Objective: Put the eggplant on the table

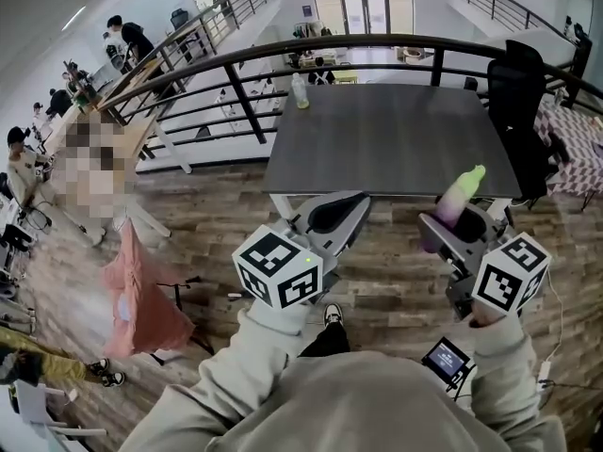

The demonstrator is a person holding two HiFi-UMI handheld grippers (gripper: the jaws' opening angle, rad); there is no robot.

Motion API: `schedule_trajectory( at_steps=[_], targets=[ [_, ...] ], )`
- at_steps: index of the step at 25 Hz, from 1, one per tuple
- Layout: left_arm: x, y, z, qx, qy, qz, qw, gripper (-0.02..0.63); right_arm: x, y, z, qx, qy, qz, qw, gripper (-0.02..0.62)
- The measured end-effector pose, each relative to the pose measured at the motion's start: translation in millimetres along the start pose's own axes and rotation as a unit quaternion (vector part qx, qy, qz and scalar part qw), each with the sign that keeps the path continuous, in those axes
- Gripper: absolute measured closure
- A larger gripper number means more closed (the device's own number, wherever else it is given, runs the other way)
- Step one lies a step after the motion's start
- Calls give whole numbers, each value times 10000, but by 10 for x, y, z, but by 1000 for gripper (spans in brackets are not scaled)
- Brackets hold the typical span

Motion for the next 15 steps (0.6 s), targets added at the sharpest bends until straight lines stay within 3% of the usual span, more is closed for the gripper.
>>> schedule_trajectory(
  at_steps=[7,15],
  targets=[
    [54,206,271,-121,-44,-88,9999,604,101,173,-198,-131,35,67,9999,373],
    [87,441,970,-159,-128,-67,9998,604,293,766,-489,-72,39,296,9995,373]
  ],
)
Point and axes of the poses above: the fingertips, and each gripper's own axes: y forward along the fingers, z to its left, x out of its top, the point moved 6 cm from there along -y, backward along the fingers, and after that the axes turned 10 degrees about z, right-handed, at the moved point
